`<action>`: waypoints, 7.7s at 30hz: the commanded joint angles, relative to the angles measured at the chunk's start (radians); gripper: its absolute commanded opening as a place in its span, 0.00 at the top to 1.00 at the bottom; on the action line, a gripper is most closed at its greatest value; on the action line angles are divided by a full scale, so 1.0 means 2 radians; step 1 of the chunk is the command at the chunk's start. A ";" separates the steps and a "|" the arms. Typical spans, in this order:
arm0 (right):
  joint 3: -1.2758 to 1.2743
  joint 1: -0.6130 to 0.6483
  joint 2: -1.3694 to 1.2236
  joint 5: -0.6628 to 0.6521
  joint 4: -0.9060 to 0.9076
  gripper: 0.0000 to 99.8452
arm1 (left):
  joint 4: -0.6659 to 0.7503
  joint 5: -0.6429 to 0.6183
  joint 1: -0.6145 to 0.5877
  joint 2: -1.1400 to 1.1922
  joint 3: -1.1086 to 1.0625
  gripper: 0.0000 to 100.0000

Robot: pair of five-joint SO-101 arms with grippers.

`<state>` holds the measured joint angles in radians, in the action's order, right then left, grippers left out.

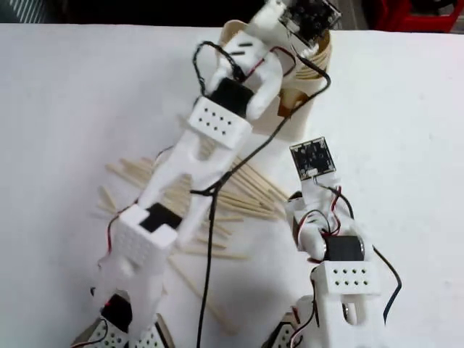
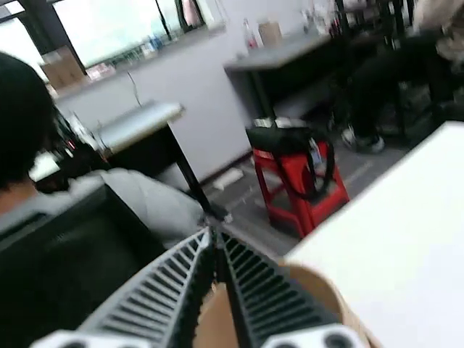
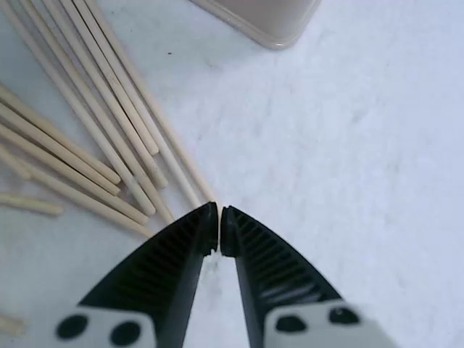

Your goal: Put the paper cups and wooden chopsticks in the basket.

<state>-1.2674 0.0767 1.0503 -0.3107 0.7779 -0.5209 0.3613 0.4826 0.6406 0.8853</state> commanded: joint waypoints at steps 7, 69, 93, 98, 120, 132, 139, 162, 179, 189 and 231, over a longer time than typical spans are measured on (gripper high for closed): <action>0.003 -0.001 0.012 -0.001 -0.007 0.98 | -0.037 -0.003 -0.003 0.072 0.021 0.98; 0.183 0.102 0.007 -0.061 0.168 0.92 | -0.445 -0.045 -0.374 -0.844 -0.616 0.94; 0.509 0.204 -0.474 -0.114 0.221 0.81 | -0.235 -0.031 -0.435 -1.131 -1.171 0.85; 0.612 0.208 -0.596 -0.114 0.221 0.81 | -0.236 -0.029 -0.435 -1.164 -1.200 0.85; 0.797 0.208 -0.865 -0.114 0.227 0.96 | -0.239 -0.028 -0.437 -1.226 -1.227 0.85; 0.799 0.235 -0.864 -0.151 0.293 0.98 | -0.236 -0.028 -0.435 -1.228 -1.234 0.85; 0.875 0.231 -0.864 -0.150 0.349 0.98 | -0.236 -0.028 -0.435 -1.228 -1.234 0.85; 1.021 0.234 -0.932 -0.147 0.435 0.95 | -0.236 -0.028 -0.435 -1.229 -1.234 0.85; 1.020 0.261 -0.995 -0.151 0.425 0.83 | -0.236 -0.028 -0.436 -1.229 -1.234 0.85; 1.064 0.237 -1.012 -0.152 0.425 0.98 | -0.236 -0.028 -0.436 -1.229 -1.234 0.85; 1.109 0.239 -0.873 -0.081 0.455 0.98 | -0.236 -0.028 -0.435 -1.229 -1.234 0.85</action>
<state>0.9421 0.5600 -0.6636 -0.4473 1.7139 -1.0134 0.2938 -0.3844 -1.8052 -1.5911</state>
